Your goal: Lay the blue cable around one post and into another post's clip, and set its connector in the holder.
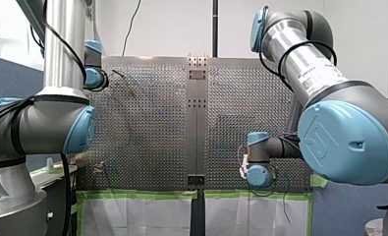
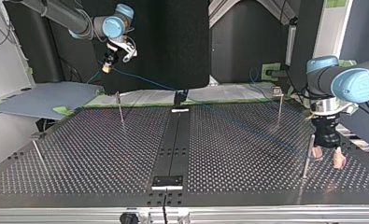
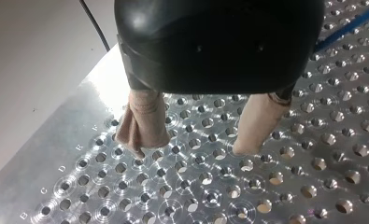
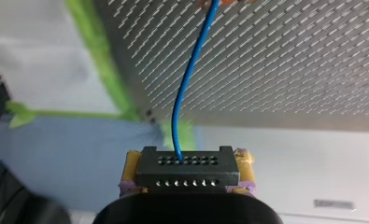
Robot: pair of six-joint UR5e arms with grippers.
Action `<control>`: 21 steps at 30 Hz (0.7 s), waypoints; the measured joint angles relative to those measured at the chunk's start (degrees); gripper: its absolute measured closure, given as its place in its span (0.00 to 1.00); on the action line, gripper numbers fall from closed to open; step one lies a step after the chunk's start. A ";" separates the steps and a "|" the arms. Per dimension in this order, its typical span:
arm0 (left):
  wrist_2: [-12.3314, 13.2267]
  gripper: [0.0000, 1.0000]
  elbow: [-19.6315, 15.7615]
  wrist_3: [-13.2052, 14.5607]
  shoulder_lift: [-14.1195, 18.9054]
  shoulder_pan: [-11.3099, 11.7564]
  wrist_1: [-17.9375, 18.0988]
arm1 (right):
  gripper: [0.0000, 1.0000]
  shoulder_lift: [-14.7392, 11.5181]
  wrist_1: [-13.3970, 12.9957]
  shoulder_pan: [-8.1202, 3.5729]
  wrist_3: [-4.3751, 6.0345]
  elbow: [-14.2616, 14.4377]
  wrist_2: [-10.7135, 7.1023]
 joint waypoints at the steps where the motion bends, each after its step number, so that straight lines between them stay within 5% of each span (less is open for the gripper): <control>1: 0.00 0.00 0.00 0.00 0.00 0.01 0.01 | 1.00 0.64 -0.65 -0.49 0.41 0.64 -0.22; 8: 0.29 0.00 0.00 0.00 0.00 0.02 0.02 | 1.00 4.08 -4.09 -3.70 2.20 4.09 -2.91; 21: 0.78 0.00 0.00 -0.32 0.00 -0.30 0.01 | 1.00 9.95 -10.82 -10.43 1.21 8.92 -9.61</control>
